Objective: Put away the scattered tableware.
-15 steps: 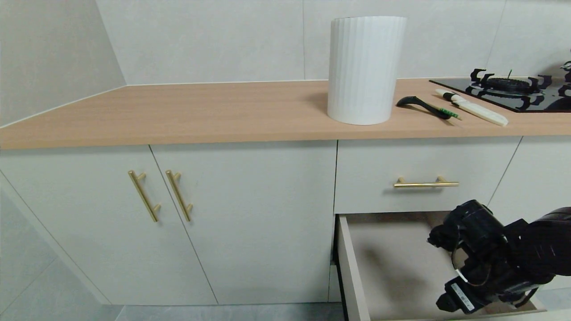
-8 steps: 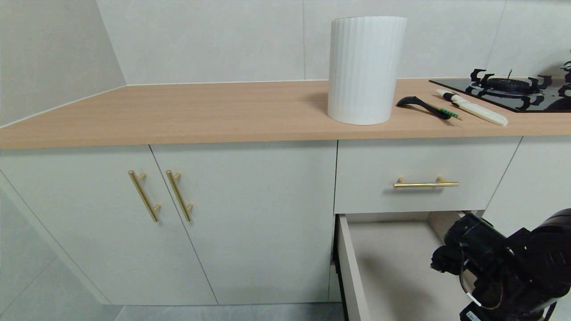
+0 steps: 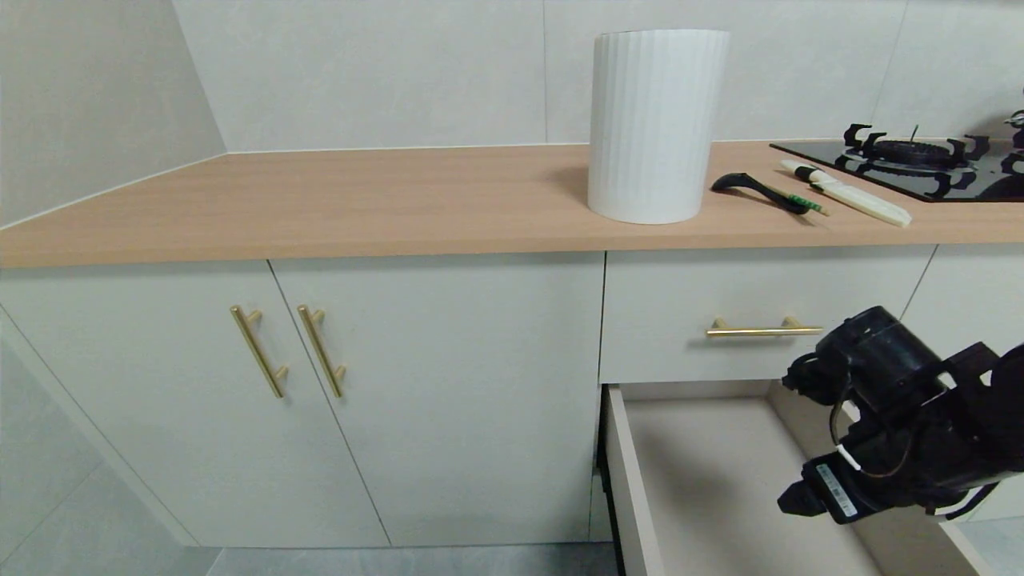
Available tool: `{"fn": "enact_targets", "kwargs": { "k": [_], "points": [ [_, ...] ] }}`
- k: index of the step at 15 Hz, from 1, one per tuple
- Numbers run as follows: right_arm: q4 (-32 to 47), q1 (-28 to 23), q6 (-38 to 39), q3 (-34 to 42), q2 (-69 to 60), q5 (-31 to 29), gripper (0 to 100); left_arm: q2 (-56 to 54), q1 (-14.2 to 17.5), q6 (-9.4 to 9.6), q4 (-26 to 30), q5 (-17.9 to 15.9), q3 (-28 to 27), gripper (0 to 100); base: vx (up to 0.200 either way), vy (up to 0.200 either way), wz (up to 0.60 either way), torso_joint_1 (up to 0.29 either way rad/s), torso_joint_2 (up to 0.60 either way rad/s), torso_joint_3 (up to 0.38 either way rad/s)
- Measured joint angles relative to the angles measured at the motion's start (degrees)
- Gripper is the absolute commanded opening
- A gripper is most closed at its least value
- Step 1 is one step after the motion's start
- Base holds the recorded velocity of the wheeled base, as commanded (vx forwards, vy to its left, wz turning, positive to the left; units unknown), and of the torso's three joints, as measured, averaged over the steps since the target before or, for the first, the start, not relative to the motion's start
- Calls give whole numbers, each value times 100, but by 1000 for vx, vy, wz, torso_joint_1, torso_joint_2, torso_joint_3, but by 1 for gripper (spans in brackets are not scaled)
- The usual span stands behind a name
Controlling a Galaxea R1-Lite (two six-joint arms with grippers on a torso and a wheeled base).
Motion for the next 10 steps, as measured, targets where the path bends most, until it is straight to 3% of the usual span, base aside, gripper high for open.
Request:
{"fn": "enact_targets", "kwargs": {
  "k": [10],
  "points": [
    [-725,-301,-27,-50,-1070,-10,100,0,0,0,0,0,2,100,0,0,0,0,0,0]
  ]
}}
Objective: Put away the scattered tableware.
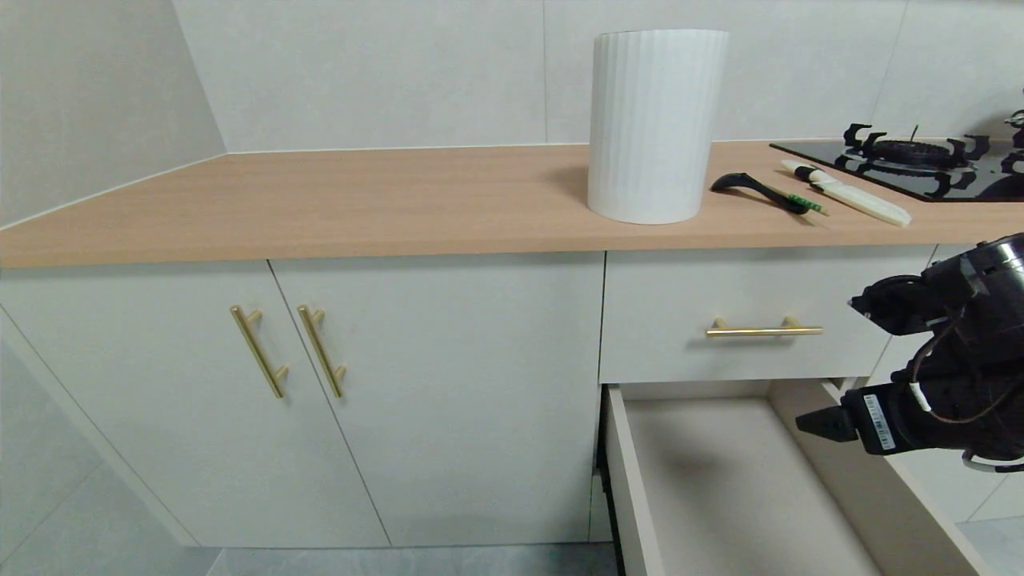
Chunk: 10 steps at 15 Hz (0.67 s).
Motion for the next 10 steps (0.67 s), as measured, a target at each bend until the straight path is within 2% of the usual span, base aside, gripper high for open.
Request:
{"fn": "enact_targets", "kwargs": {
  "k": [2,5,10],
  "points": [
    [-22,-2,0,0,-115,0,100,0,0,-1,0,0,0,100,0,0,0,9,-50,-25],
    [-246,-2,7,39,-182,-9,100,0,0,0,-2,-2,0,100,0,0,0,58,-232,-253],
    [-255,-7,0,73,-208,-17,100,0,0,-1,0,0,0,100,0,0,0,122,-493,-312]
  ]
}}
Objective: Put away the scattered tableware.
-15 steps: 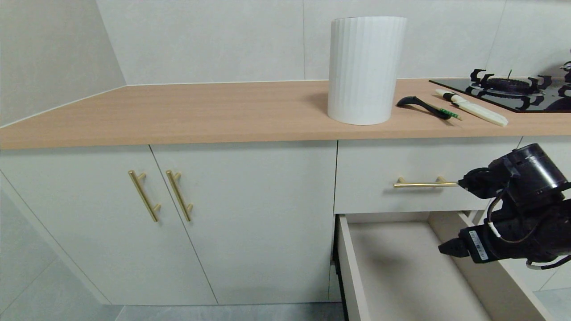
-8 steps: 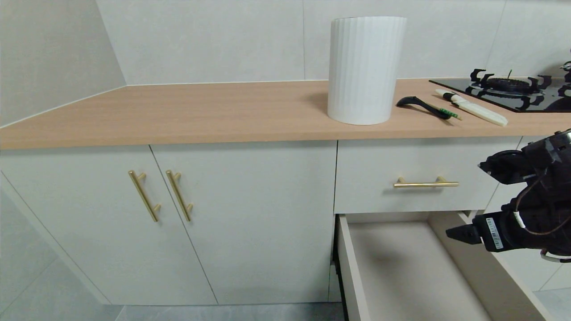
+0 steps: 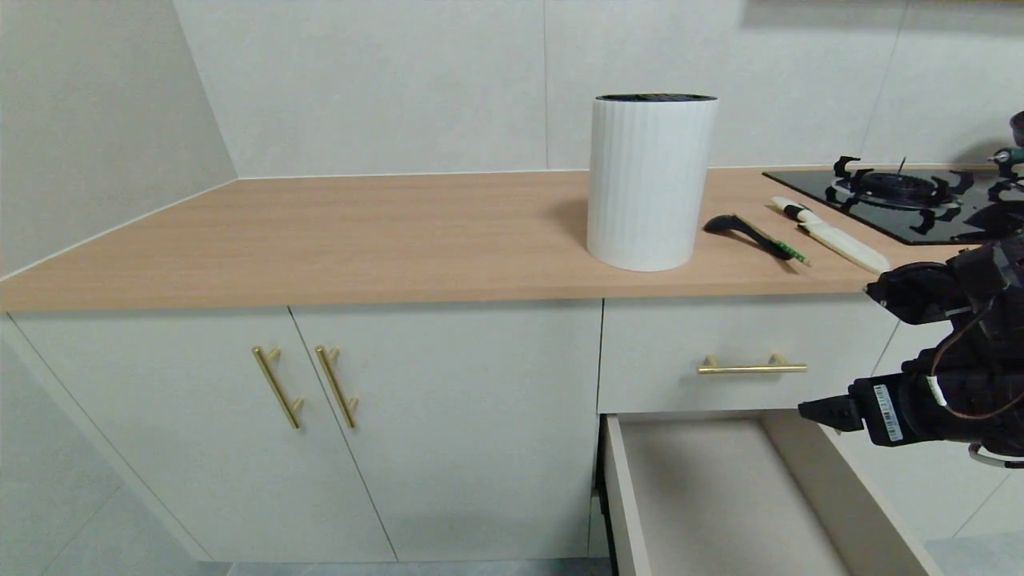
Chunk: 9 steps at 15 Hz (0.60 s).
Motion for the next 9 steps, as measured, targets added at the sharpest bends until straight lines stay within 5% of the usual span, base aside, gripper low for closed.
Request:
{"fn": "enact_targets", "kwargs": {
  "k": [9],
  "points": [
    [-2,2,-9,22,20,-11,100,0,0,0,0,0,0,100,0,0,0,181,-472,-293]
  ]
}}
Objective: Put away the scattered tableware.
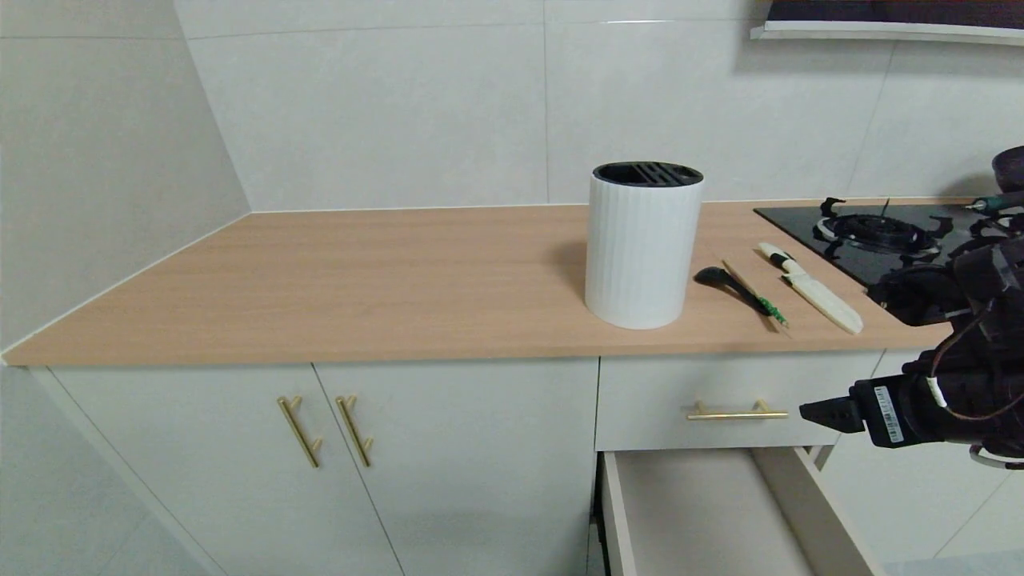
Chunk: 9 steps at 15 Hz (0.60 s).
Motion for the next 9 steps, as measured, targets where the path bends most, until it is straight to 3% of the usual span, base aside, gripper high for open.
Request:
{"fn": "enact_targets", "kwargs": {
  "k": [5,9],
  "points": [
    [-6,0,-2,7,2,6,100,0,0,1,0,0,0,100,0,0,0,214,-498,-288],
    [-696,-69,-17,-69,126,27,100,0,0,1,0,-2,0,100,0,0,0,67,-144,-83]
  ]
}}
